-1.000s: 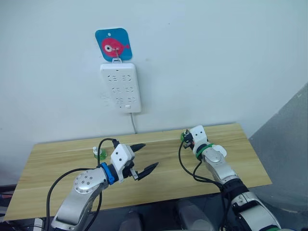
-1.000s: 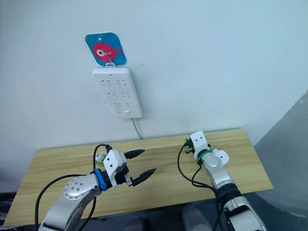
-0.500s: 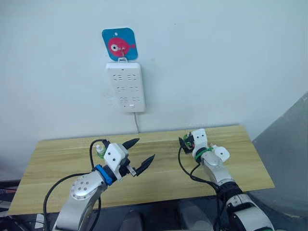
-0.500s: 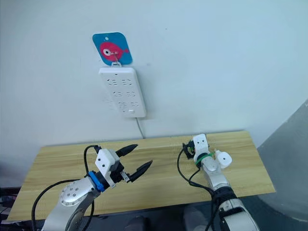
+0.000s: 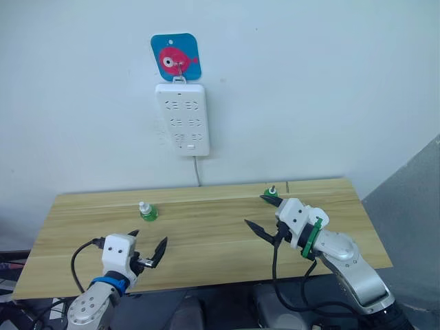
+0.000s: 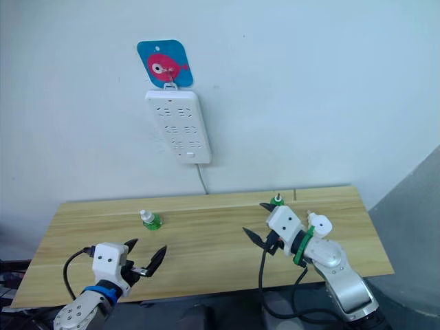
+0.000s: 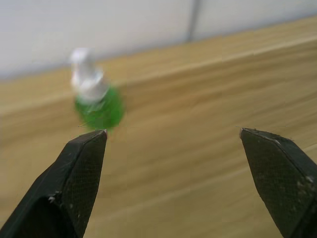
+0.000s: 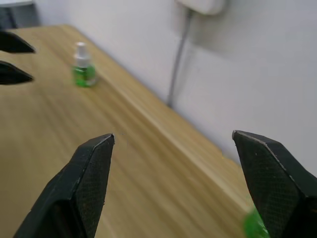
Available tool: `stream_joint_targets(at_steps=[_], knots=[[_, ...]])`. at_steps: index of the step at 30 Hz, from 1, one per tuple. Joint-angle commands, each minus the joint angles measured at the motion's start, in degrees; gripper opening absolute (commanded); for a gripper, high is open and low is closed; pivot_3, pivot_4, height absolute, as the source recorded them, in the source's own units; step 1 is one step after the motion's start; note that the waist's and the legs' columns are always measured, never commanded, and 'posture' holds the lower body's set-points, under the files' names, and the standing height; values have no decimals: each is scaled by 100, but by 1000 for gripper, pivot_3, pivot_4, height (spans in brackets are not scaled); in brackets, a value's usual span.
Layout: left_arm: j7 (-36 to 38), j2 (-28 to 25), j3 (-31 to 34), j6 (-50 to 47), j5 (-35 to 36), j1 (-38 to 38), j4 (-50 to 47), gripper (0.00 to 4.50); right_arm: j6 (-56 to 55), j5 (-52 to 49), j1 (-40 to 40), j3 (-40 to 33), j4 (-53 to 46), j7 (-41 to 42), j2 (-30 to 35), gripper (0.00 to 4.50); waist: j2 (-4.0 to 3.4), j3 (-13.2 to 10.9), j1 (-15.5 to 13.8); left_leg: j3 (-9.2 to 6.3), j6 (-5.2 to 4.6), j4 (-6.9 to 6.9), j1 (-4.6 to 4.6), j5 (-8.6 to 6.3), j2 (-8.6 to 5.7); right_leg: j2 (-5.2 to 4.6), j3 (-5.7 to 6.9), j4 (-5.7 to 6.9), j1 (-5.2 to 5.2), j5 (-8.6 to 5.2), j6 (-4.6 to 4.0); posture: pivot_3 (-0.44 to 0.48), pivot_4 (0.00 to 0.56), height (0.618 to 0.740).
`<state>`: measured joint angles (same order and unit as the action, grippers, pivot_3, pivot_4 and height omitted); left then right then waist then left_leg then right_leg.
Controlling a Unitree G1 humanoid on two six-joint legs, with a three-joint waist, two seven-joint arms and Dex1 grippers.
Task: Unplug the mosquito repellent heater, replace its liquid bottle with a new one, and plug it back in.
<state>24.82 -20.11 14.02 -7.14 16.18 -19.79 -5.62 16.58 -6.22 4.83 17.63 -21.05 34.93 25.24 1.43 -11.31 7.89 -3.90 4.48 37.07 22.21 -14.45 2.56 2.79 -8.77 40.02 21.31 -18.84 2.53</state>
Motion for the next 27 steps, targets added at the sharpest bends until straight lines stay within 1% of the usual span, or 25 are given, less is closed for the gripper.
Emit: stream_joint_targets(at_steps=[1,5,7,10,13,19,24,27], knots=[[97,-108,73,1,54,410,446,4500,838,-260,352,117,-493,242,38,3964,14,-36,-27,2,1,1,6,1,-1,0,-1,-2,2,2,4,-101,226,740],[156,-287,-19,383,-282,1026,1251,4500,1710,-273,614,392,-811,428,218,3964,15,-77,-98,-11,7,-5,42,-3,-2,-2,14,-7,34,13,21,-104,242,740],[160,-358,-37,526,-384,1356,1629,4500,2058,-254,706,455,-907,423,271,3964,10,-100,-145,-23,8,-8,68,-4,0,-2,29,-5,57,29,-7,-109,255,740],[125,-419,31,618,-417,1813,2177,4500,2398,-190,836,446,-974,269,235,3964,1,-179,-150,-29,11,-13,72,-7,2,-5,38,-5,60,28,-11,-116,272,740],[281,-515,-75,777,-521,2197,2759,4500,2738,-249,940,365,-1067,129,139,3964,-2,-242,-143,-30,11,-13,75,-8,2,-5,41,-5,61,28,-11,-122,281,740],[479,-623,-226,1029,-694,2803,3669,4500,3041,-302,949,365,-1322,80,142,3964,11,-314,-141,-35,12,-11,79,-8,1,-6,48,-5,63,28,-10,-140,282,740],[639,-618,-349,1267,-777,3111,4017,4500,3127,-364,825,335,-1424,38,94,3964,17,-322,-141,-36,13,-11,80,-8,2,-8,50,-6,64,28,-10,-139,274,740],[612,-572,-348,1363,-794,3306,4242,4500,3112,-402,780,394,-1480,124,148,3964,19,-324,-138,-37,13,-11,81,-8,2,-8,51,-5,65,28,-10,-143,271,740]])
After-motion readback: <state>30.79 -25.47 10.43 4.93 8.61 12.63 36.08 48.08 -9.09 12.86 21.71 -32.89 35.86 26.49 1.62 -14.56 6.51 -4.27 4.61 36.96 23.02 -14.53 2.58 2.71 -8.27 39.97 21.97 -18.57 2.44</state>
